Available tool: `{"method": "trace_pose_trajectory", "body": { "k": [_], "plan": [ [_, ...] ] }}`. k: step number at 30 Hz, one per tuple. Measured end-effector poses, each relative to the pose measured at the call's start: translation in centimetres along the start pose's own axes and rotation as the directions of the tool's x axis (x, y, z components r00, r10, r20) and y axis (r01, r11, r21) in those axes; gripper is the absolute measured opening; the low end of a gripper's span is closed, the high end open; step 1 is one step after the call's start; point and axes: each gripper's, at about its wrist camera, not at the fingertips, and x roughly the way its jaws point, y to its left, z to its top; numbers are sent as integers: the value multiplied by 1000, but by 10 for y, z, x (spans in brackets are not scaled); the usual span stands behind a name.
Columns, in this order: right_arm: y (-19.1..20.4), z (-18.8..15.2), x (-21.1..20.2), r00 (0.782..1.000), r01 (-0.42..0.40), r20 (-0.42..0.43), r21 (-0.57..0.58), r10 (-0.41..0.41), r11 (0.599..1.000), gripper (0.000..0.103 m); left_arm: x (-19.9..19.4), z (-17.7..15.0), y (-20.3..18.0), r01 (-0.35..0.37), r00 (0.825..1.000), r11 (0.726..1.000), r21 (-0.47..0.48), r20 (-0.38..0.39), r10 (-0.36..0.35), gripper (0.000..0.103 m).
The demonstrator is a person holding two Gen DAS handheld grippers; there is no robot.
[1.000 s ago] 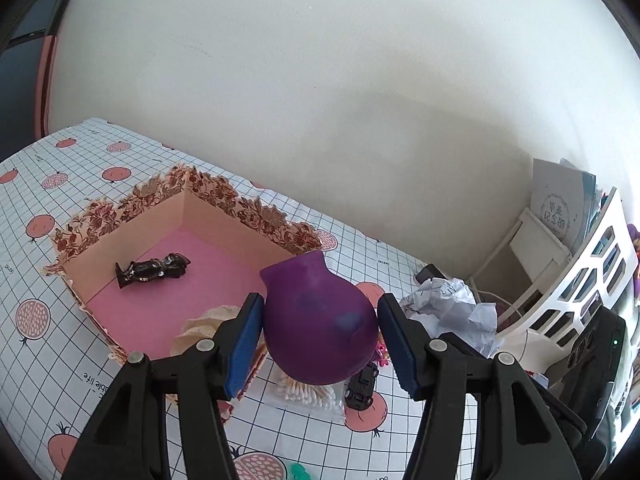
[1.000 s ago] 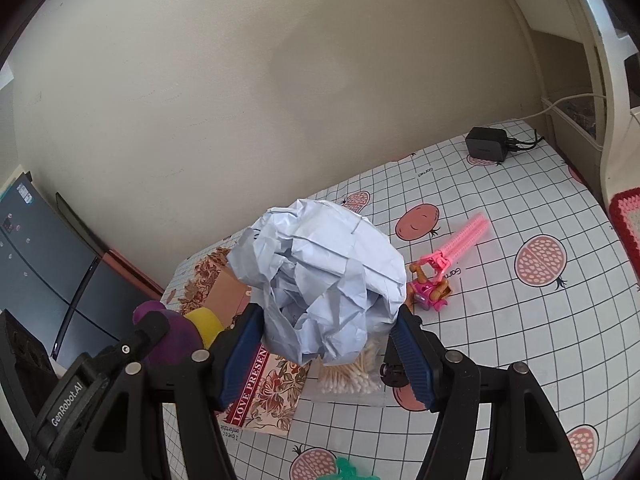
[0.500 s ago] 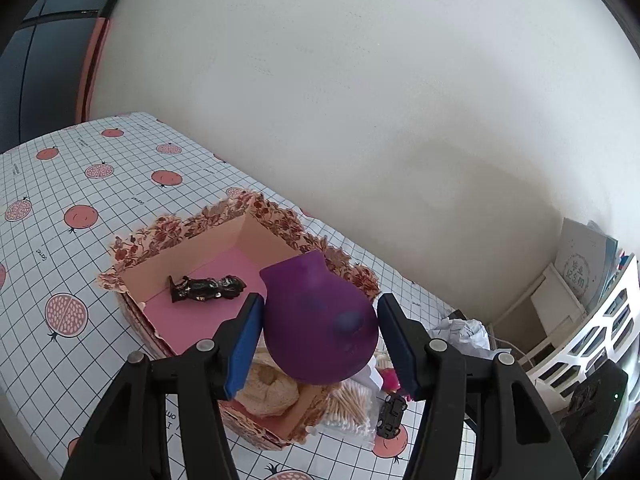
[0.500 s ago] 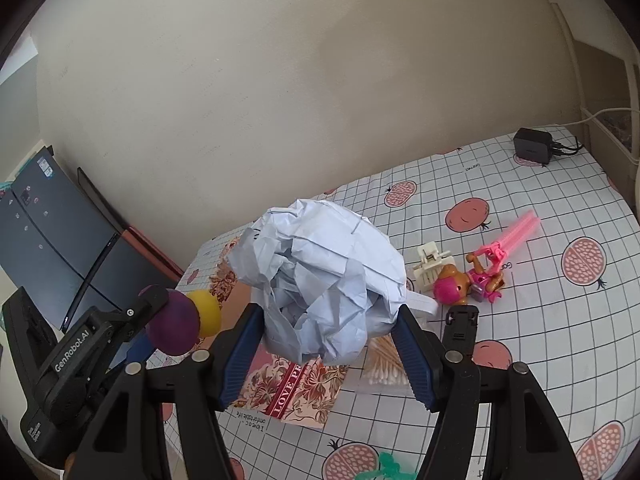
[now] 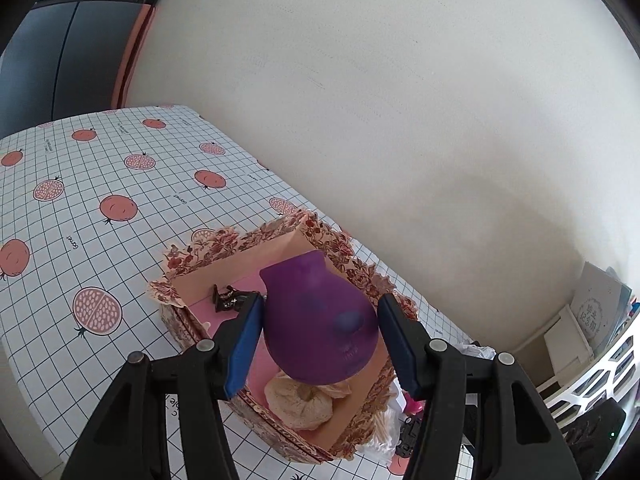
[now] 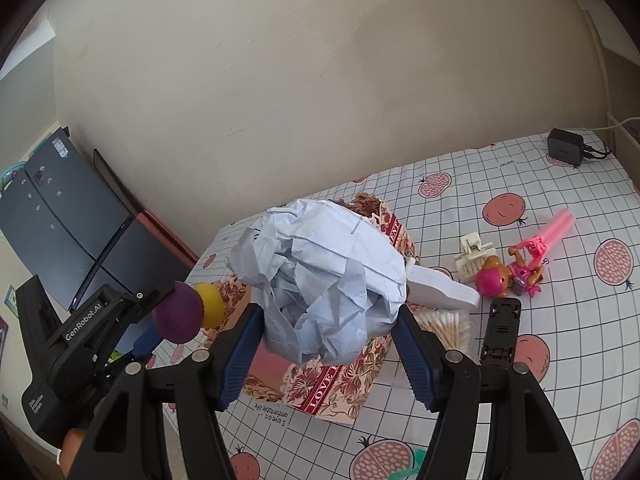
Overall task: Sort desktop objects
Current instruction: 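Lower the purple bulb and crumpled paper into the gift box and release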
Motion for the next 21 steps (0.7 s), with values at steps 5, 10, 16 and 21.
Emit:
{"method": "trace_pose_trajectory", "body": {
  "k": [5, 10, 16, 21],
  "plan": [
    [10, -4, 5, 1000, -25, -4, -21, 24, 999, 69, -3, 5, 12, -12, 1000, 999, -31, 8, 12, 60],
    [22, -9, 10, 999, -38, -6, -67, 38, 997, 69, -5, 8, 19, -22, 1000, 999, -45, 19, 23, 60],
    [33, -15, 18, 998, -51, -26, -94, 49, 994, 69, -4, 9, 24, -27, 1000, 998, -56, 15, 28, 60],
    [37, -20, 24, 998, -49, -45, -109, 45, 993, 69, 1, 8, 29, -30, 1000, 997, -68, 1, 30, 60]
  ]
}}
